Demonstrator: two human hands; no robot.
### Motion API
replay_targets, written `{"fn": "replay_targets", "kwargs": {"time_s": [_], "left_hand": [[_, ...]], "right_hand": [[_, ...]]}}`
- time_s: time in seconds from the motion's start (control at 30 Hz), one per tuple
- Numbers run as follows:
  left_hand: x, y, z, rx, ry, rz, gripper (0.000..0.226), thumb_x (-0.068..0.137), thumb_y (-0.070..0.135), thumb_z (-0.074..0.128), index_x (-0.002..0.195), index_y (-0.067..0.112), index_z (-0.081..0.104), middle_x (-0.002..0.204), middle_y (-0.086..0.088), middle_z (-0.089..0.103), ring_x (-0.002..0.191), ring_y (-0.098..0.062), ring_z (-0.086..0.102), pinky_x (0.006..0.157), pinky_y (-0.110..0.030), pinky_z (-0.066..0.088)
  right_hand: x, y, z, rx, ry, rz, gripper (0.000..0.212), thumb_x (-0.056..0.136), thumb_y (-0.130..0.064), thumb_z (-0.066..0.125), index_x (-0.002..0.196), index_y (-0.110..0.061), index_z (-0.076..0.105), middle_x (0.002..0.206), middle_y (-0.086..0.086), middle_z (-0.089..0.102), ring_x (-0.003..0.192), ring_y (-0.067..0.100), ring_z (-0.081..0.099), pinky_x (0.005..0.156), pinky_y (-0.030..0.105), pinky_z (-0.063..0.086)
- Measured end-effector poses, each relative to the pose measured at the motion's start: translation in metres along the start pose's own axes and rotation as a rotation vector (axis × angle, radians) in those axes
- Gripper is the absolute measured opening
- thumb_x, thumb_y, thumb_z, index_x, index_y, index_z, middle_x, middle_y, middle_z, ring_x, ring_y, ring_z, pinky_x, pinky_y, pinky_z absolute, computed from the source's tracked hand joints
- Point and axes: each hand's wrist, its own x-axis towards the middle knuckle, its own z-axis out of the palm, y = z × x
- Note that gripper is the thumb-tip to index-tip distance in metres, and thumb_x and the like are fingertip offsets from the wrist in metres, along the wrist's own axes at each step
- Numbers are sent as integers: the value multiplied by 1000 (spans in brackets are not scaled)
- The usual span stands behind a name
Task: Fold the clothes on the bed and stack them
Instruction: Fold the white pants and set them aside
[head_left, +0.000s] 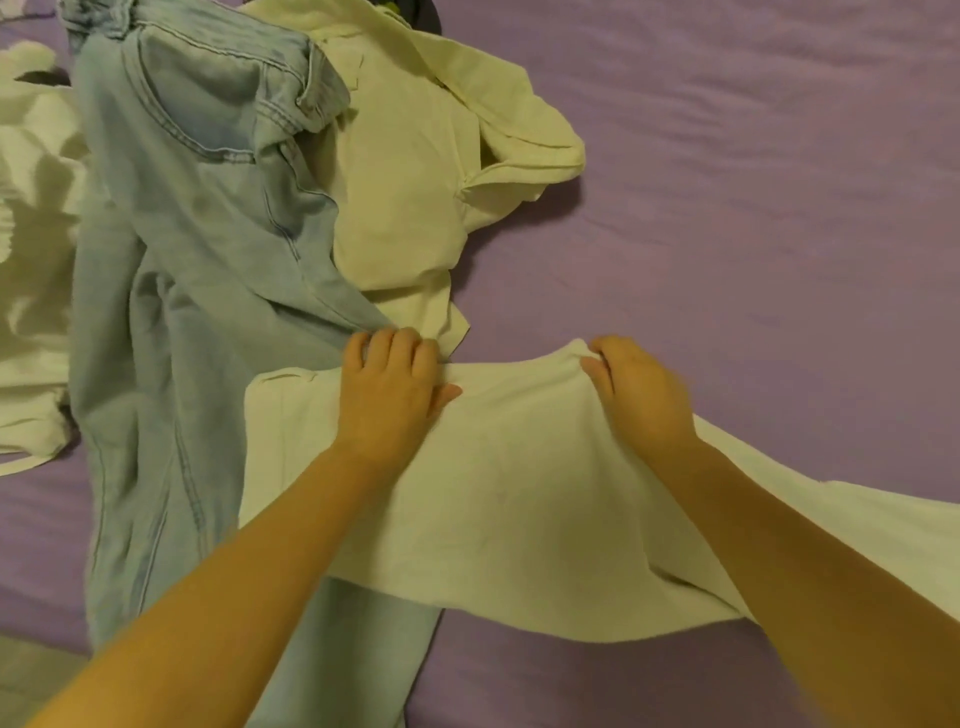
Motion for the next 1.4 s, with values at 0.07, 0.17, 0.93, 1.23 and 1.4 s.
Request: {"fn": "replay_targets", "kwargs": {"time_s": [0.07,0.17,0.93,1.23,1.4], "left_hand": [[-7,40,-12,-143,33,21,32,87,28,64,113,10,62,118,-14,61,113,-34,53,104,-54,33],[-28,125,-35,-393,-111,113,48,95,44,45,136,20,49,143,-10,48,135,-35,39,108,-59,26],[14,309,-54,-307,-418,230,63,95,58,24,149,25,27,156,-10,26,142,-35,24,111,-59,12],[77,404,-58,-370,-539,380,66,91,55,22,140,19,45,140,-5,51,138,-33,34,112,-55,17],[97,431,-66,-487,-681,392,39,94,40,52,129,22,56,120,-3,59,116,-25,46,97,-30,31]], "right_hand": [[-2,3,2,71,-3,20,33,101,-35,34,123,-17,52,120,4,57,103,25,55,81,33,38],[-20,17,-3,75,-28,21,40,99,-41,38,132,-19,45,128,3,54,112,24,53,90,34,39],[-62,218,-104,-292,-33,-145,38,97,-44,44,114,-13,58,111,7,62,100,27,57,85,34,39],[-148,348,-144,-318,-79,-84,72,84,-70,28,127,-19,56,121,3,62,111,26,56,96,39,33],[-176,372,-160,-178,-184,-67,59,86,-54,56,136,-27,41,136,-5,47,125,17,42,100,32,30]]}}
